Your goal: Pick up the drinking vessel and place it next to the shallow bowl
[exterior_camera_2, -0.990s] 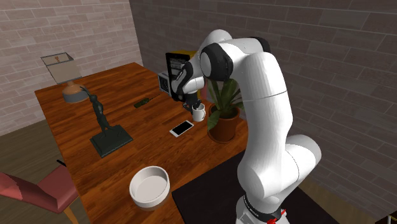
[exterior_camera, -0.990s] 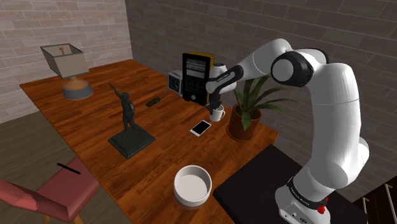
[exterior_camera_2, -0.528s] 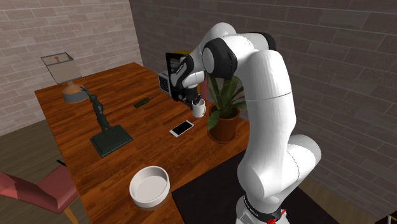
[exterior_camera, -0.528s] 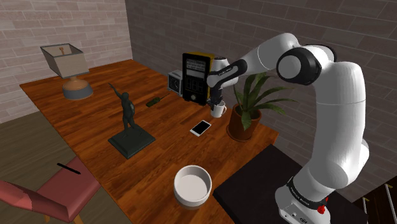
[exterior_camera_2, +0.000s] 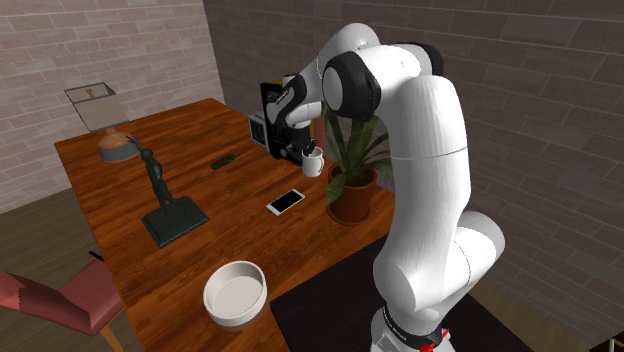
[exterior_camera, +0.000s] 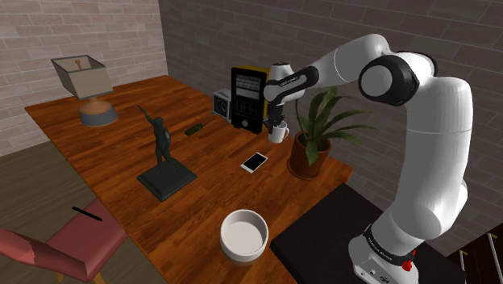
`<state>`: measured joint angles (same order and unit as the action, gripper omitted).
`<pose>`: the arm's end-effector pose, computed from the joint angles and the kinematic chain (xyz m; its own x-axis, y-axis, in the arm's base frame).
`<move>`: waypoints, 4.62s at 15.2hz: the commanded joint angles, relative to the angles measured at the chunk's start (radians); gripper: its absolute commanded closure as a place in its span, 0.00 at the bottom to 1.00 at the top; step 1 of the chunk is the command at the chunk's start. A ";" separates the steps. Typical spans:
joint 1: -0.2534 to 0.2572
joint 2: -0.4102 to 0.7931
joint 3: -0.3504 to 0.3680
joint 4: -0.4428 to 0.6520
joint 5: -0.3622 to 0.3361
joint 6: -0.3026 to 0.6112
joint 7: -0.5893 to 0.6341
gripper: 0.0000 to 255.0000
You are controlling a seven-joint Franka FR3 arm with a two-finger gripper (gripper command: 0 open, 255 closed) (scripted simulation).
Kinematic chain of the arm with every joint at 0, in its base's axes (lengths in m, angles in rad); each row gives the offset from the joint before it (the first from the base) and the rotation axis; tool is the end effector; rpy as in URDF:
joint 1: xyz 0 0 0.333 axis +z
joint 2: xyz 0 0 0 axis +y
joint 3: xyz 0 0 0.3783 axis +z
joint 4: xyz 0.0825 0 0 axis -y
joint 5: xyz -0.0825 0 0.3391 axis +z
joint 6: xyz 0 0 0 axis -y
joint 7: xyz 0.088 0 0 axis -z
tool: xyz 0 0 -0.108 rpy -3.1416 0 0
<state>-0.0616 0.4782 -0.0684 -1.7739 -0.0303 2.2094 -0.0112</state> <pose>0.6412 -0.0787 0.3704 0.9946 -0.0942 -0.0431 -0.0918 -0.9943 0.0545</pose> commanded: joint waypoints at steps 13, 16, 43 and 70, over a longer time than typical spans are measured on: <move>0.031 -0.109 0.009 0.004 -0.008 -0.114 0.038 1.00; 0.074 -0.148 0.028 -0.054 -0.014 -0.099 0.102 1.00; 0.455 -0.170 0.241 -0.082 -0.049 -0.118 0.706 1.00; 0.523 0.048 0.239 -0.092 -0.104 0.103 0.811 1.00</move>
<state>0.4593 0.5166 0.1723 -1.8641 -0.1320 2.3005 0.7972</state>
